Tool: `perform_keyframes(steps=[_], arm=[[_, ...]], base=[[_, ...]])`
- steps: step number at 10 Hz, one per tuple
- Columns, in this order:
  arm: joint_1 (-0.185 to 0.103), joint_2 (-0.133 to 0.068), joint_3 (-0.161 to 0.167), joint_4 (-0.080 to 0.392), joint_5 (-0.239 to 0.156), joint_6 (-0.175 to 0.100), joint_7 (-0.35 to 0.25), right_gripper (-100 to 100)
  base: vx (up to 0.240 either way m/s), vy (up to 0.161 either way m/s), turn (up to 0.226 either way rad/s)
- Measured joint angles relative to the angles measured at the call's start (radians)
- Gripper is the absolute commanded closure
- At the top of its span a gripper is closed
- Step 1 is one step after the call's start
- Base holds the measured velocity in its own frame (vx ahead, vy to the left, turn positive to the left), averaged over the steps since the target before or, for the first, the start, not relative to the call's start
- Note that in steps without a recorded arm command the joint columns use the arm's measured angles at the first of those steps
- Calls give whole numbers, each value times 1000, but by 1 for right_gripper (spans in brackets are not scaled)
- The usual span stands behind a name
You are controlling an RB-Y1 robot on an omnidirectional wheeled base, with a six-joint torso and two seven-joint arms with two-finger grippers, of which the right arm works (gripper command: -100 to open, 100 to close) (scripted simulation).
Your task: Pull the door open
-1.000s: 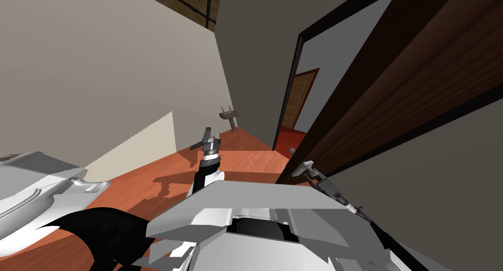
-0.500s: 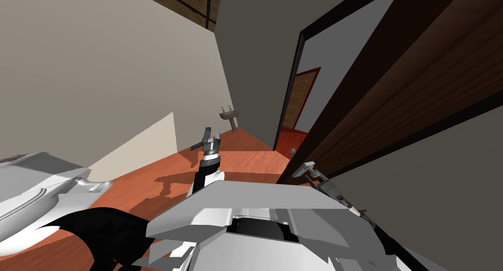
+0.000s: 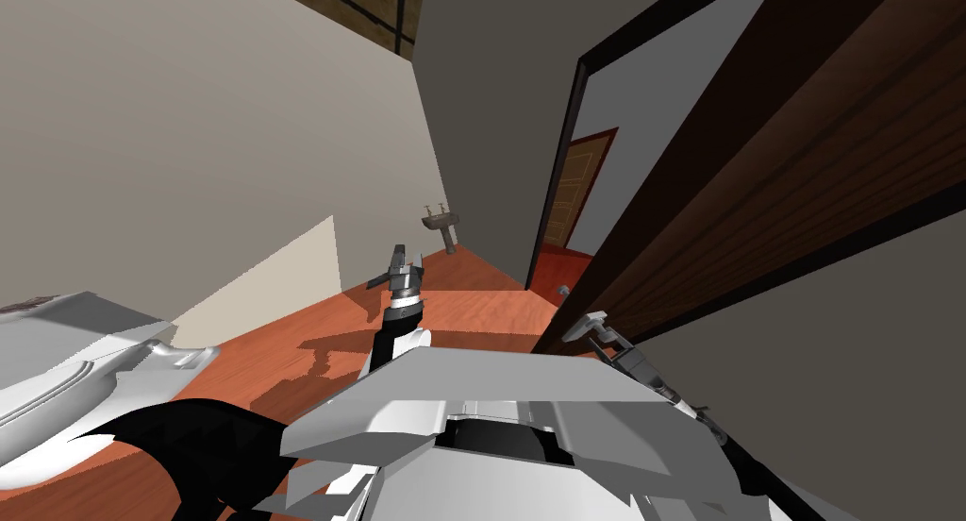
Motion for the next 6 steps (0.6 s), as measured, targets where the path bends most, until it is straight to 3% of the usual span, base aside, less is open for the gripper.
perform_keyframes(steps=[1, 6], arm=[[7, -3, -1, -14, -1, 5, 10, 100], [-5, 7, 6, 25, 8, -21, -5, 100]], base=[[18, -16, 8], [4, 9, 4]])
